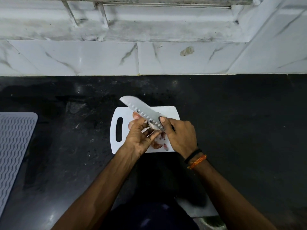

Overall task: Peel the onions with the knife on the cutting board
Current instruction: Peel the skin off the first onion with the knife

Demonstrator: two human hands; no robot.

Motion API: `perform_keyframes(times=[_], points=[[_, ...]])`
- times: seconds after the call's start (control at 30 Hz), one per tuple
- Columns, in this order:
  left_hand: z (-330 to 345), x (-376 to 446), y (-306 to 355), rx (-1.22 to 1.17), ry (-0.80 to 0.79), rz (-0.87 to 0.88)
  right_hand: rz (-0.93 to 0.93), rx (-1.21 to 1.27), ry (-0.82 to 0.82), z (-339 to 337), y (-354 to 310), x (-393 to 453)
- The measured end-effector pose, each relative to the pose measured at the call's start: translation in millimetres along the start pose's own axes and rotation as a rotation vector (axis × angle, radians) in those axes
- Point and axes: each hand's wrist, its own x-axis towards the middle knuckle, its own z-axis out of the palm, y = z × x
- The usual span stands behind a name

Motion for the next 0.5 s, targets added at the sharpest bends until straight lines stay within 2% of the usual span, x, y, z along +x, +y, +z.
perform_keyframes(times=[0.2, 0.5], points=[[0.9, 1.9, 7.4, -0.062, -0.083, 0.002, 0.112, 0.096, 0.095, -6.0, 13.4, 4.7], [7.4, 0.1, 7.4, -0.102, -0.075, -0.006, 0.177, 0.087, 0.055, -3.0, 27.5, 12.9]])
